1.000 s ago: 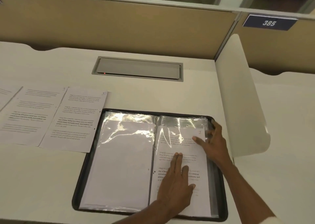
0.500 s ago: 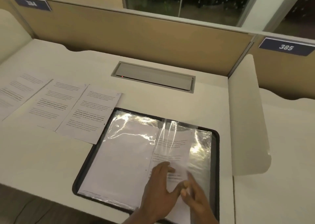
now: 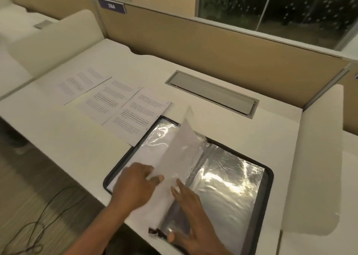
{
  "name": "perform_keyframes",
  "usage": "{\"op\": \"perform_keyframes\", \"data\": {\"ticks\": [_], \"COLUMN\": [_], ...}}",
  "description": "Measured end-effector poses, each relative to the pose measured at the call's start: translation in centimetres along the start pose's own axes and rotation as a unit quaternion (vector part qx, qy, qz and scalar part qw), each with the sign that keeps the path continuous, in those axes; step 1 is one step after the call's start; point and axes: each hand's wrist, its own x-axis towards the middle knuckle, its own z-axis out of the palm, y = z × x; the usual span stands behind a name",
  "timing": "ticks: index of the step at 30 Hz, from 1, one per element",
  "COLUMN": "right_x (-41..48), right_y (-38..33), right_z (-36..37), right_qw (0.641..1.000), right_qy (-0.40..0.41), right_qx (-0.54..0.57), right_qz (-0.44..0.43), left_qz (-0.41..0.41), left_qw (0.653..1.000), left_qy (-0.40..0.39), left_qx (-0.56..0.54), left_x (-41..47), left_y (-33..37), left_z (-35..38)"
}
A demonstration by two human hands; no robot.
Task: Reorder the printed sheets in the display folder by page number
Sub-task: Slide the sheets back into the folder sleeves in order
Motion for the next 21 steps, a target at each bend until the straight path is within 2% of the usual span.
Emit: {"op": "perform_keyframes", "data": {"ticks": [4, 6, 13, 16, 19, 21], "right_x": [2.1, 2.9, 4.3, 4.0, 3.9, 4.0], "right_y": [-0.8, -0.7, 1.0, 1.0, 1.0, 1.1], "right_z": [0.3, 0.5, 2.7, 3.1, 3.4, 3.6], "right_qw": [0.994, 0.986, 0.943, 0.937, 0.937, 0.93], "right_qy": [-0.074, -0.107, -0.156, -0.155, -0.149, -0.147], "right_qx": [-0.062, -0.103, -0.282, -0.303, -0.307, -0.331], "right_qz": [0.046, 0.07, 0.088, 0.077, 0.071, 0.06], "left_qz": [-0.056, -0.076, -0.108, -0.1, -0.104, -0.109], "left_qw": [0.986, 0.976, 0.968, 0.967, 0.957, 0.957], "left_qy": [0.126, 0.159, 0.184, 0.191, 0.199, 0.207], "left_qx": [0.094, 0.13, 0.132, 0.135, 0.185, 0.17], "left_x": [2.3, 3.2, 6.5, 7.1, 7.3, 7.2], "left_y": [-1.8, -2.9, -7.9, -9.6, -10.7, -11.3], "left_z": [-2.2, -2.3, 1.2, 2.6, 3.8, 4.3]}}
